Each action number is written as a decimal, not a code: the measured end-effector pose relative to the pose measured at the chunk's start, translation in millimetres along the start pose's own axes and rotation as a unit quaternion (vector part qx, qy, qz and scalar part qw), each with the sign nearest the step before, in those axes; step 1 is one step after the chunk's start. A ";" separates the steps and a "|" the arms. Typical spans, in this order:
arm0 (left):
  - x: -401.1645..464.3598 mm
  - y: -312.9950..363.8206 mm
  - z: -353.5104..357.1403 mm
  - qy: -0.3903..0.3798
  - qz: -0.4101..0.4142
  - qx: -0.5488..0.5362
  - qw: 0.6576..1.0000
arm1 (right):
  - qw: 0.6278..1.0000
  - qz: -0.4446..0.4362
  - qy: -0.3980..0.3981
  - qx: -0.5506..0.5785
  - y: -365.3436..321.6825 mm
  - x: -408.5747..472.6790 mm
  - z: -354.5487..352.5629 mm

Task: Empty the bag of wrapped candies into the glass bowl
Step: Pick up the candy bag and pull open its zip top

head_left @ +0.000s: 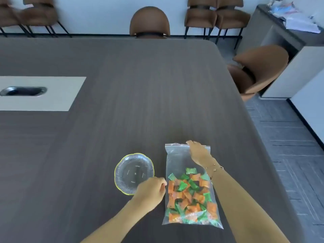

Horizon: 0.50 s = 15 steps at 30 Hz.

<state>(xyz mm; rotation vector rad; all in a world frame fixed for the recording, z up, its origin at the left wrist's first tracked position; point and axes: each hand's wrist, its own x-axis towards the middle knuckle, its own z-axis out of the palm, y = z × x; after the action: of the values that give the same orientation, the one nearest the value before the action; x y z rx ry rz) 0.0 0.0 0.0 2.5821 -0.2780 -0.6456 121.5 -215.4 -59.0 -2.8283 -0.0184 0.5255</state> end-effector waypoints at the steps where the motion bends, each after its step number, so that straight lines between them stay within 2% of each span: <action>1: 1.1 1.7 2.8 -0.001 -0.010 0.012 1.000 | 1.000 -0.006 -0.003 -0.013 -2.5 4.7 1.0; 7: 0.1 -2.6 9.0 0.028 -0.028 0.011 0.999 | 0.991 -0.042 0.029 -0.125 -9.8 5.7 -7.1; 15: 8.8 17.8 -45.8 0.108 -0.002 -0.011 0.994 | 0.994 -0.036 0.080 -0.072 -6.8 -53.5 -50.1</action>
<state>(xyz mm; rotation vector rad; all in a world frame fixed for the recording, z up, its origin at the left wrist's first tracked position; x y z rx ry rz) 28.5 -0.5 41.0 2.6038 -0.1927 -0.3631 89.5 -224.9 6.6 -2.9880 -0.1312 0.2912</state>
